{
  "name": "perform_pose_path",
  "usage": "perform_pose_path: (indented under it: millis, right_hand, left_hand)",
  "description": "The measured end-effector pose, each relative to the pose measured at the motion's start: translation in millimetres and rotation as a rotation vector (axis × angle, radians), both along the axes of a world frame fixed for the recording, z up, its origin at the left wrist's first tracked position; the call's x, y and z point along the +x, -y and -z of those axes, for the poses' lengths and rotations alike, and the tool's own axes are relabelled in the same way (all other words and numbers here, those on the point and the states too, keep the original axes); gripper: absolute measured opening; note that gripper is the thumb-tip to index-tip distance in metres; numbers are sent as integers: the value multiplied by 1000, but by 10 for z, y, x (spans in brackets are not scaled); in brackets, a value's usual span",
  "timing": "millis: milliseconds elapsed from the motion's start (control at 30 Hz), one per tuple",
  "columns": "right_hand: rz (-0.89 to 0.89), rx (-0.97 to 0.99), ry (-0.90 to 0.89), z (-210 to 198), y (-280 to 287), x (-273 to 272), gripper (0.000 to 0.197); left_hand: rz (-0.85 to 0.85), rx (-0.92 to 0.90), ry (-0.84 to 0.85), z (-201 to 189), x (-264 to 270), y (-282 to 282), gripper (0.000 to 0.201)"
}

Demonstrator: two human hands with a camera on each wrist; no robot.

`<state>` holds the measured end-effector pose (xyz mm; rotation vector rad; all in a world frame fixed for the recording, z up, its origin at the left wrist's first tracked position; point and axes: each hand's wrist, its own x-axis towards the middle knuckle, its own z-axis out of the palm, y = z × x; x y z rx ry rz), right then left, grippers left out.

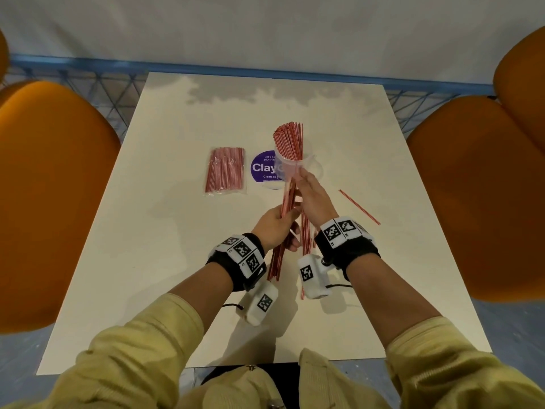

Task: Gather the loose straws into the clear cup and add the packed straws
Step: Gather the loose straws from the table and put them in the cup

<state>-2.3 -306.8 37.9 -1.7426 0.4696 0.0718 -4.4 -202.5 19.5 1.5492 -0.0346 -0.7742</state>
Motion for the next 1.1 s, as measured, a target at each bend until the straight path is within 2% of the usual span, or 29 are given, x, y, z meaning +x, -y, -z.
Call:
perform_pose_path:
  millis: [67,133,267,367,467,533,667,767,900,967,1100]
  right_hand:
    - [19,111,-6,34,3,-70,49]
    - [14,216,-66,83,-18,-170,50]
    - [-162,361,-278,109,-104,-382,32]
    - [-263,350,-287,128,-185,-435,29]
    - [-241,207,-225,121,-248,-399,19]
    - [-198,194,-179,121,-246,-389,18]
    - [-214,178,-74,43,-220,-414,31]
    - [-174,150,11,-10,-242,-402,43]
    - [-107,-6,40,46,-235,-380,20]
    - [-100,-101,39,76,-224,-364,14]
    - [-160,-166,108,127,-249,-362,23]
  left_hand:
    - [-128,-41,5,-25,49,-5,23]
    - [-285,-89,10,-55,127,-27,19]
    - [-533,-150,21,-107,251,-52,18]
    - [-590,-185,24,-137,241,-30,21]
    - [-574,-200,30,-159,192,-6,12]
    - [-512,-175,56,-184,168,-2,11]
    - [-414,-141,88,-155,132,-3,13]
    - [-367,-136,77,-114,97,13,26]
    - [-276,-74,118,-113,67,-4,29]
    - [-226,-36,135,-113,53,-31,24]
    - [-180,-24,180,-149,66,-51,3]
